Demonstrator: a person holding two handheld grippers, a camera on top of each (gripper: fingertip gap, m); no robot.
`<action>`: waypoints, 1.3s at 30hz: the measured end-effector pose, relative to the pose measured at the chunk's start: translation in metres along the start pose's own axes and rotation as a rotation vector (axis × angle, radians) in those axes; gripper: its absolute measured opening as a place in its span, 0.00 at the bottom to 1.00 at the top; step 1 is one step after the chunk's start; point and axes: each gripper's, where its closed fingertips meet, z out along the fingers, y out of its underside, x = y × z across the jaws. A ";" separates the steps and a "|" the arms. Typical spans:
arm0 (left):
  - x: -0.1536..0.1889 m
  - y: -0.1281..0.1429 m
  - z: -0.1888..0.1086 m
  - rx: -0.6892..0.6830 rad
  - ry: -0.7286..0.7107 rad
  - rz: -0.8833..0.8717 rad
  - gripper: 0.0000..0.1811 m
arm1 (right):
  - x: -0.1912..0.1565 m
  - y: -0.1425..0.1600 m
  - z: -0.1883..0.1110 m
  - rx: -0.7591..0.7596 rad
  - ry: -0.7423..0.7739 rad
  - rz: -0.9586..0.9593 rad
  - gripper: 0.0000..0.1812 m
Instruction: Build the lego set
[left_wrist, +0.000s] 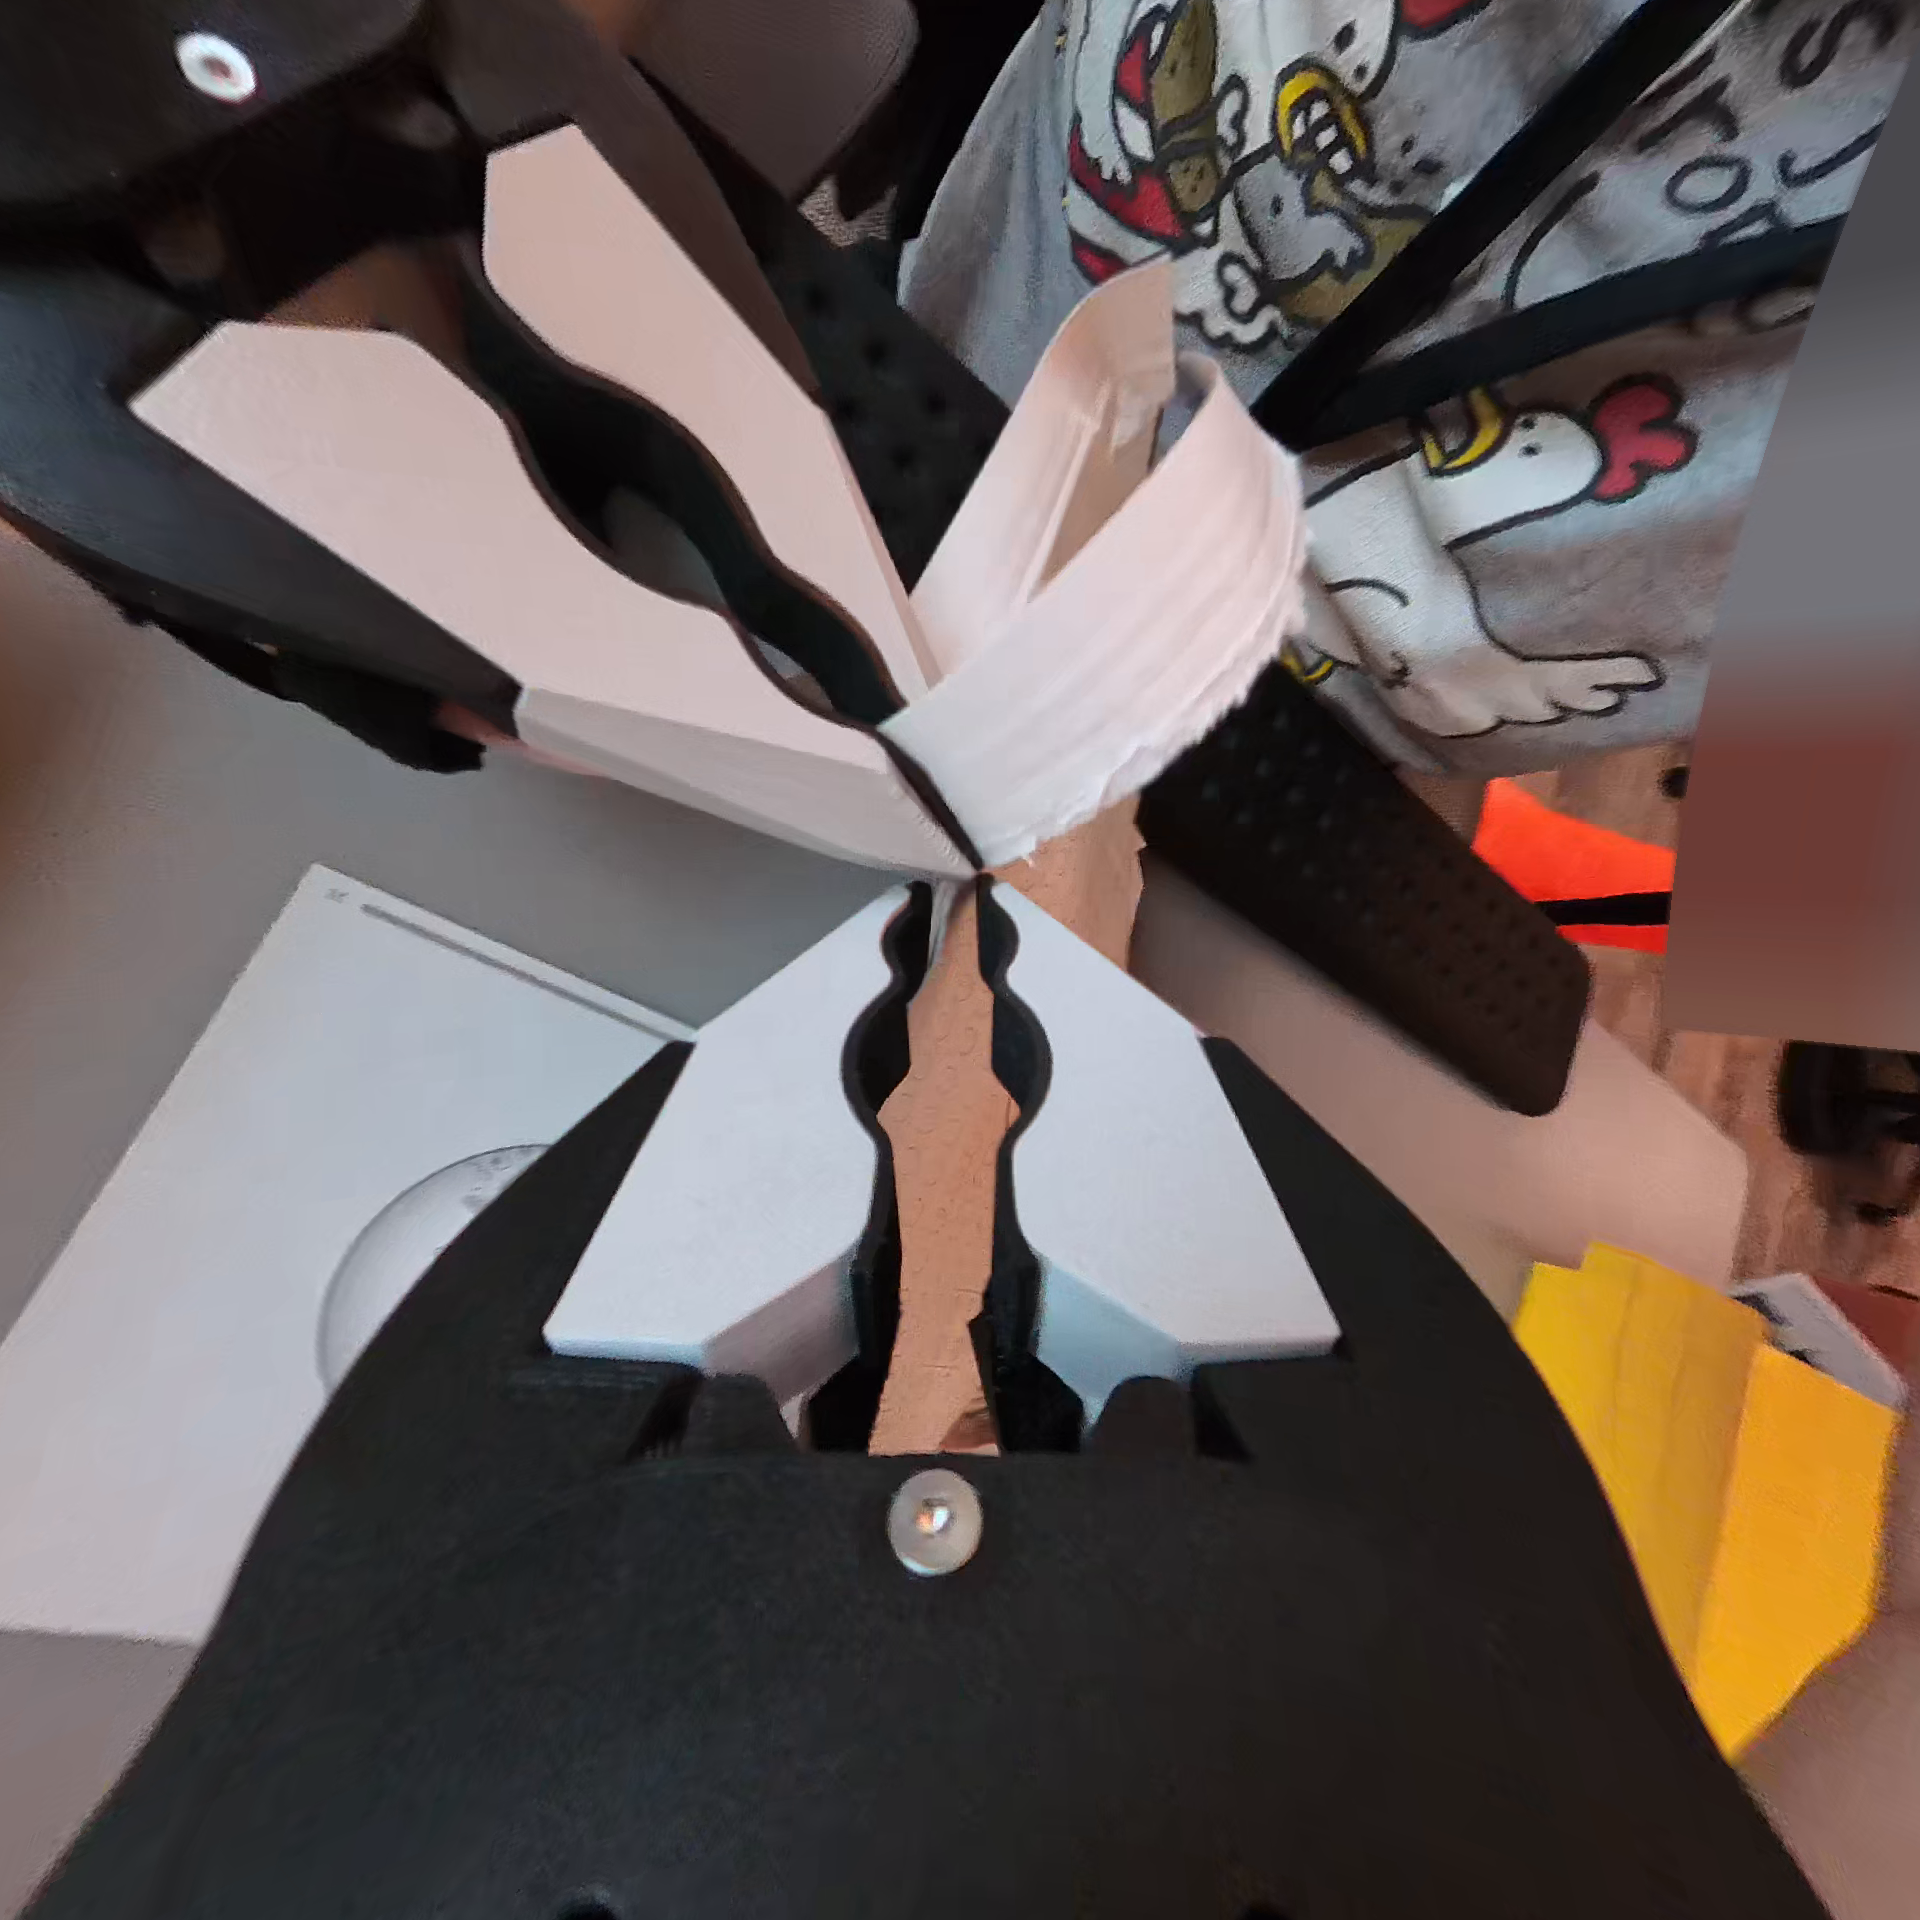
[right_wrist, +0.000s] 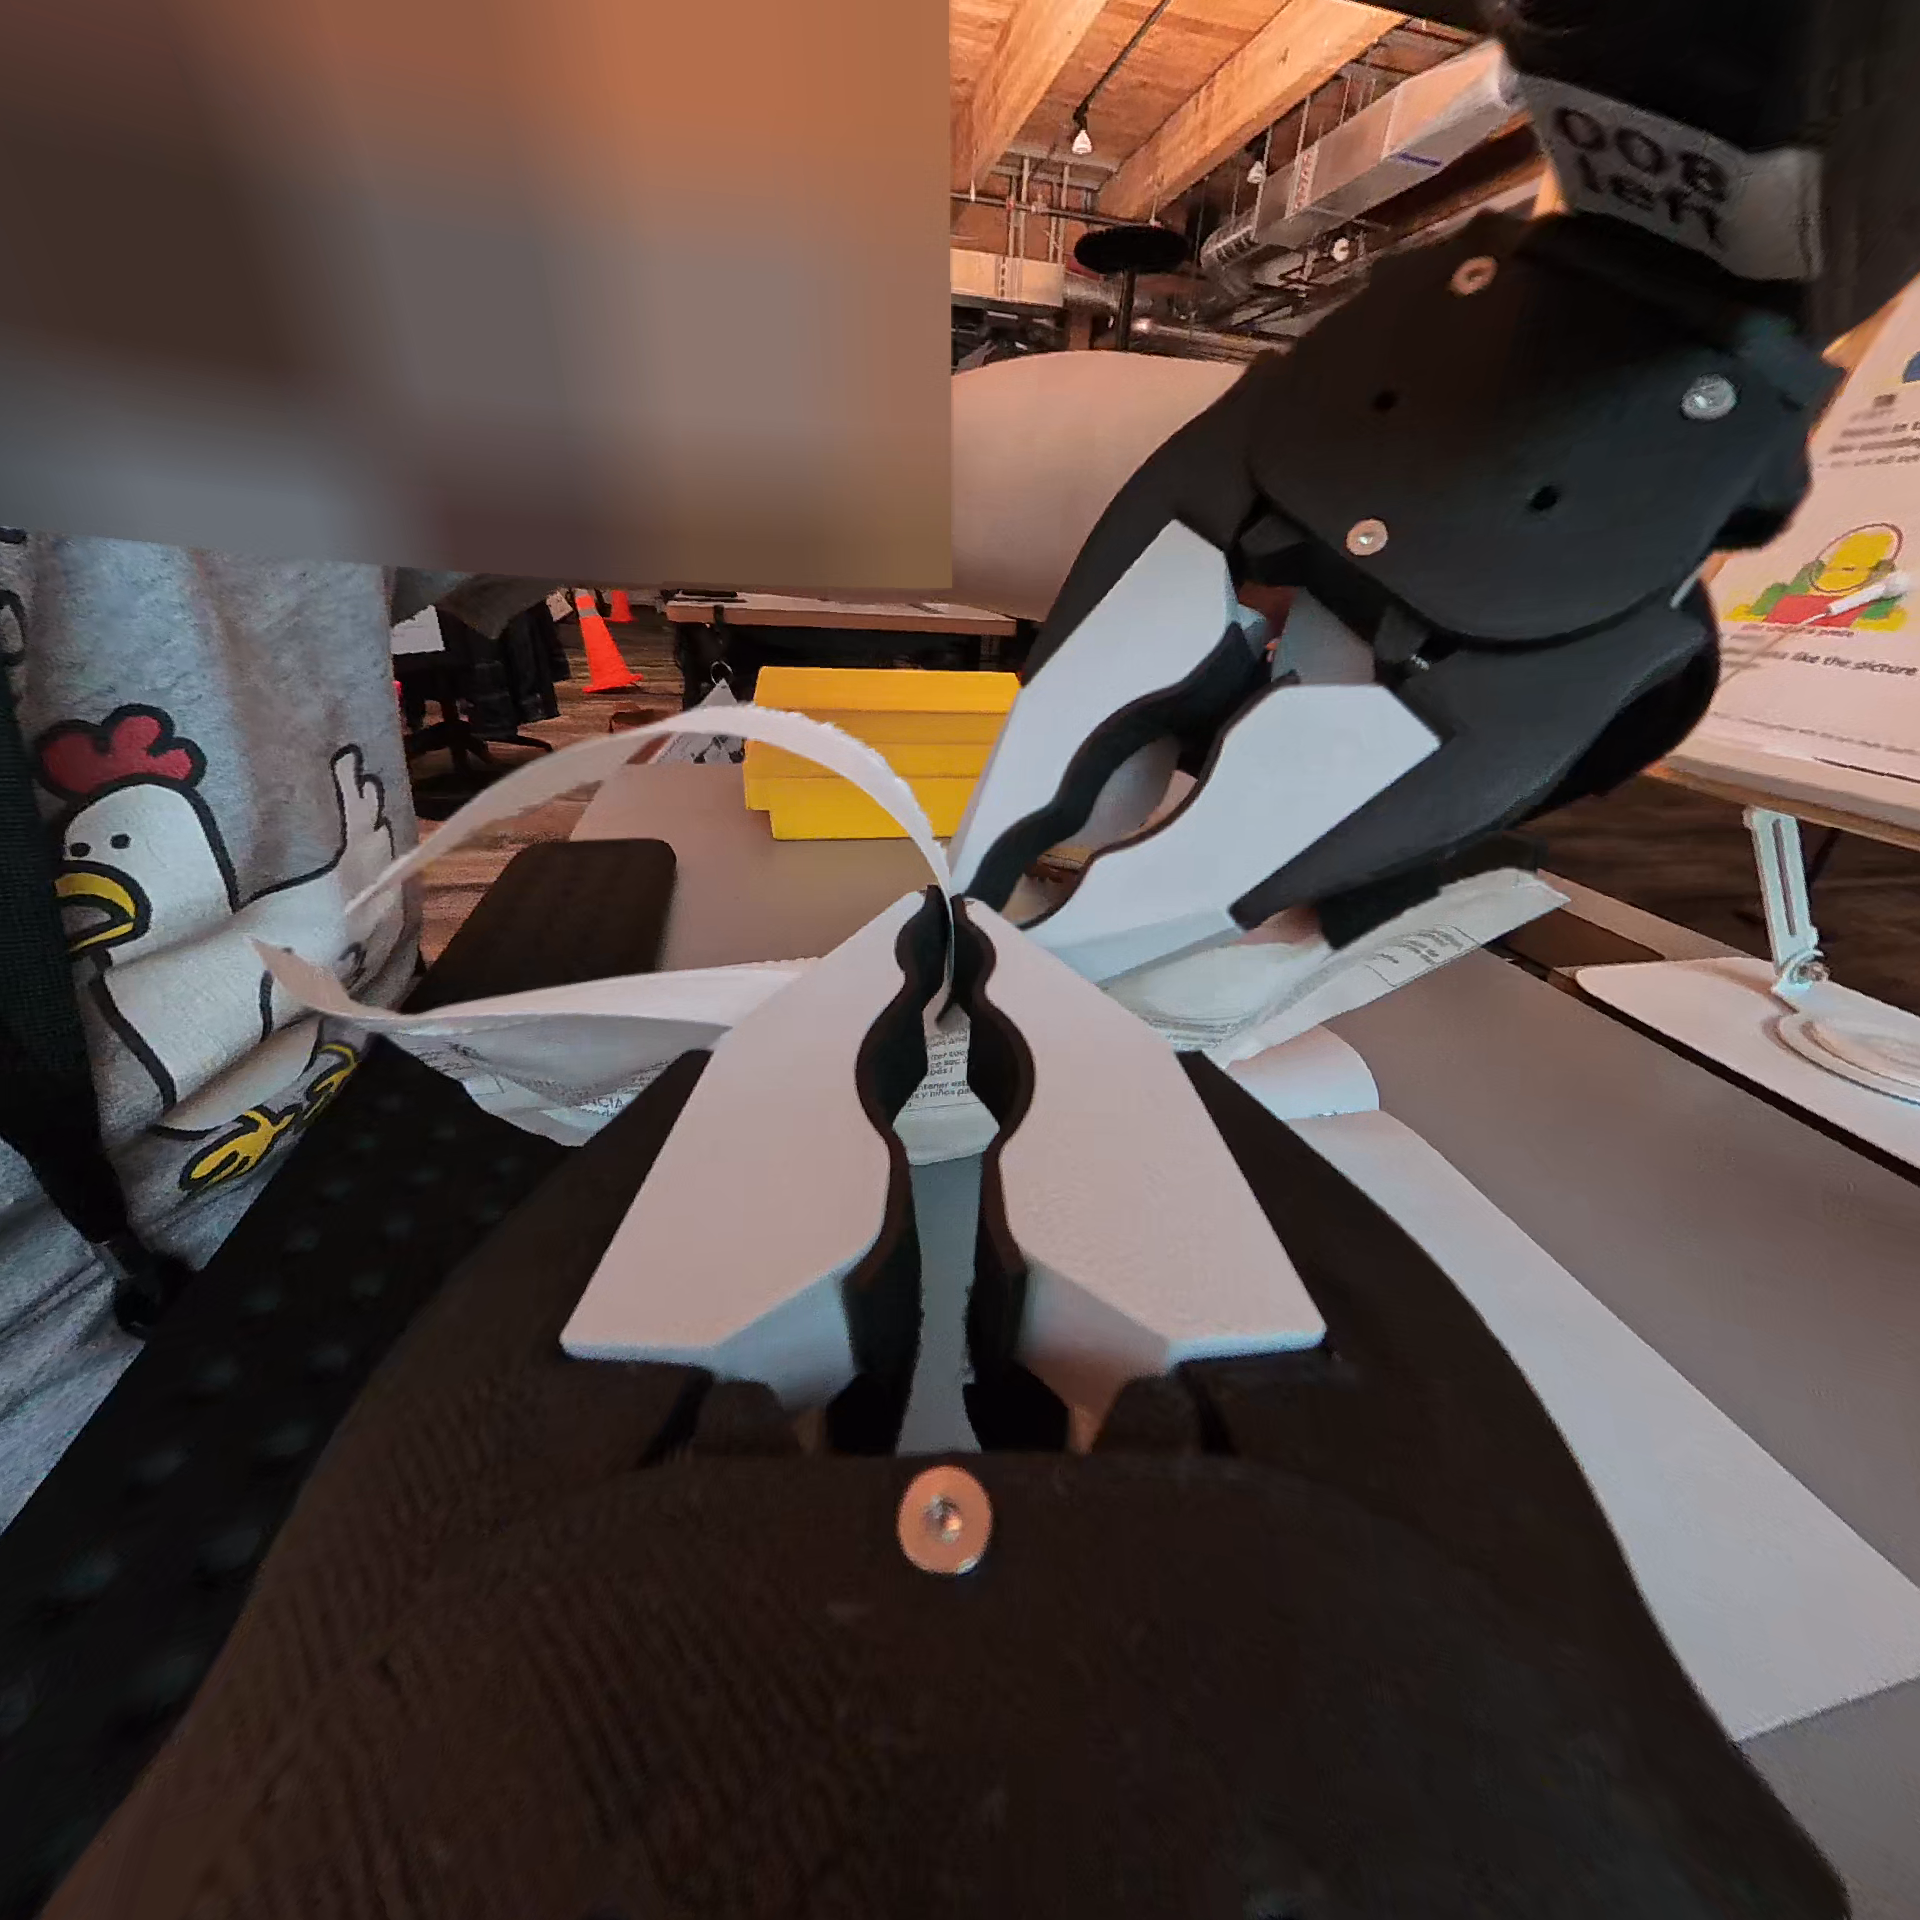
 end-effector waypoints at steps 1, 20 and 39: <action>0.001 0.000 0.003 -0.009 0.028 -0.028 0.03 | 0.000 0.001 0.000 -0.011 0.007 -0.009 0.00; 0.012 0.012 0.009 0.033 0.095 -0.064 0.00 | -0.007 0.008 0.000 -0.031 0.170 -0.044 0.00; 0.011 0.030 0.001 0.030 0.123 -0.086 0.00 | -0.026 -0.003 -0.008 0.024 0.201 -0.050 0.00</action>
